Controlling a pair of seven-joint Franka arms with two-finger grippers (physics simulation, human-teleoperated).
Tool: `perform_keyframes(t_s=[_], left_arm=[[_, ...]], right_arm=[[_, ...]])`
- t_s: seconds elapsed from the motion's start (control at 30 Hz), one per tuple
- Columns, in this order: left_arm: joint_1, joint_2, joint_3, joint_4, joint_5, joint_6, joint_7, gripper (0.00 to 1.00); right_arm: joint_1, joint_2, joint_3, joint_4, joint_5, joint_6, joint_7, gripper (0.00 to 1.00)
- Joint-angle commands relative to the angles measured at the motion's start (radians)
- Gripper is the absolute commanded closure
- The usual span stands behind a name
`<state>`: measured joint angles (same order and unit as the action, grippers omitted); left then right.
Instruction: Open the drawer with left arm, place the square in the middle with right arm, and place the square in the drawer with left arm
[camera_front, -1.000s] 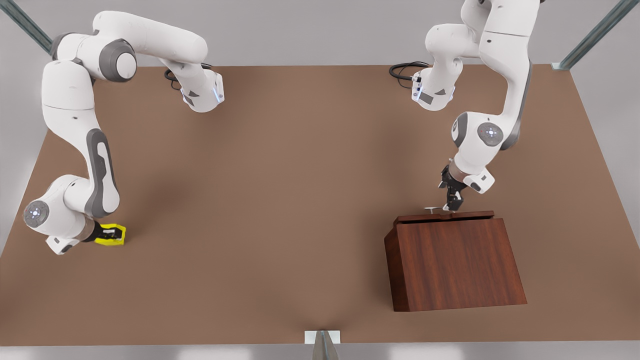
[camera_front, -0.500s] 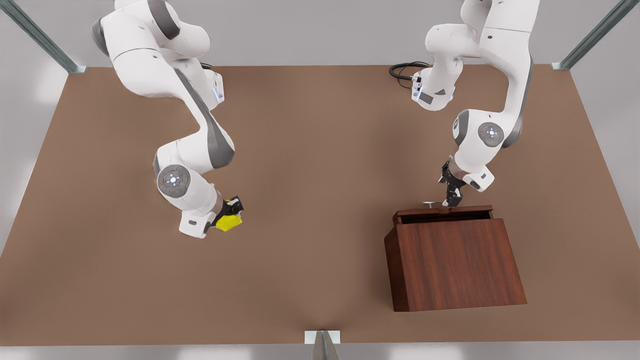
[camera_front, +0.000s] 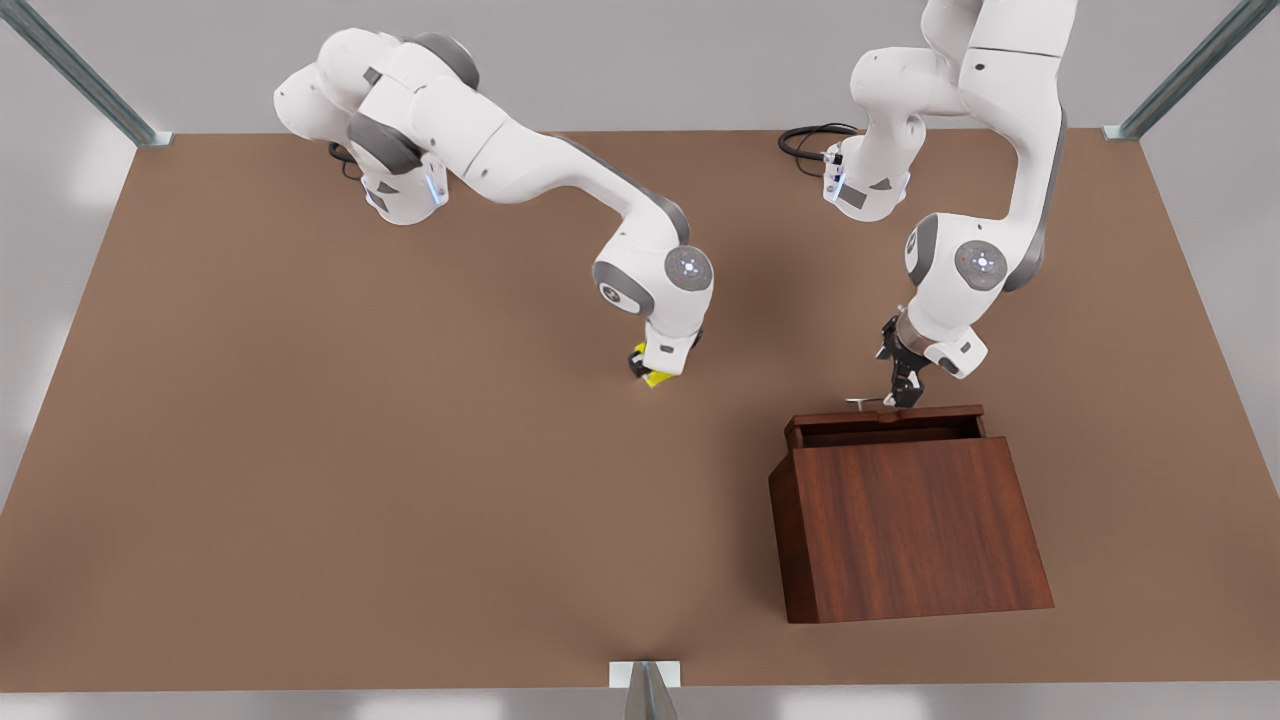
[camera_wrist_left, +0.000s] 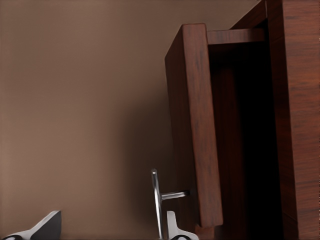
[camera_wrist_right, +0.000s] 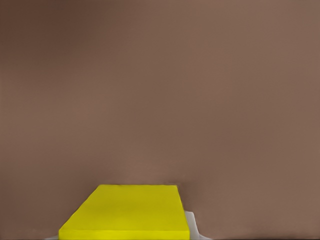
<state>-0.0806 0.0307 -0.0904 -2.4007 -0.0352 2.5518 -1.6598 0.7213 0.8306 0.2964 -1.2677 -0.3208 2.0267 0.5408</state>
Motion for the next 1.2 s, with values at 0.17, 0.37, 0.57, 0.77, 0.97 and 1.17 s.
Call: perform_keyframes(t_s=[0.17, 0.37, 0.57, 0.77, 0.97, 1.17], left_arm=[[-0.014, -0.018, 0.000, 0.000, 0.000, -0.035, -0.018, 0.00], [-0.019, -0.020, 0.001, 0.003, 0.008, -0.039, -0.017, 0.00], [-0.019, -0.015, 0.001, 0.008, 0.011, 0.005, -0.014, 0.00], [-0.021, 0.003, 0.001, 0.005, 0.009, 0.034, -0.015, 0.00], [-0.019, 0.014, 0.001, 0.005, 0.009, 0.031, -0.018, 0.00], [-0.021, -0.002, 0.001, 0.000, 0.008, -0.010, -0.026, 0.00]], right_arm=[[-0.003, 0.013, 0.000, -0.004, 0.031, 0.066, -0.139, 0.35], [0.007, 0.008, -0.003, -0.035, -0.009, 0.029, -0.263, 0.38], [0.009, 0.073, 0.000, -0.035, 0.005, 0.122, -0.219, 0.32], [0.010, 0.070, -0.002, -0.033, 0.032, 0.126, -0.197, 0.06], [-0.005, -0.031, -0.005, -0.035, 0.035, 0.026, -0.211, 0.00], [-0.306, -0.383, -0.020, 0.043, 0.028, -0.476, -0.355, 0.00]])
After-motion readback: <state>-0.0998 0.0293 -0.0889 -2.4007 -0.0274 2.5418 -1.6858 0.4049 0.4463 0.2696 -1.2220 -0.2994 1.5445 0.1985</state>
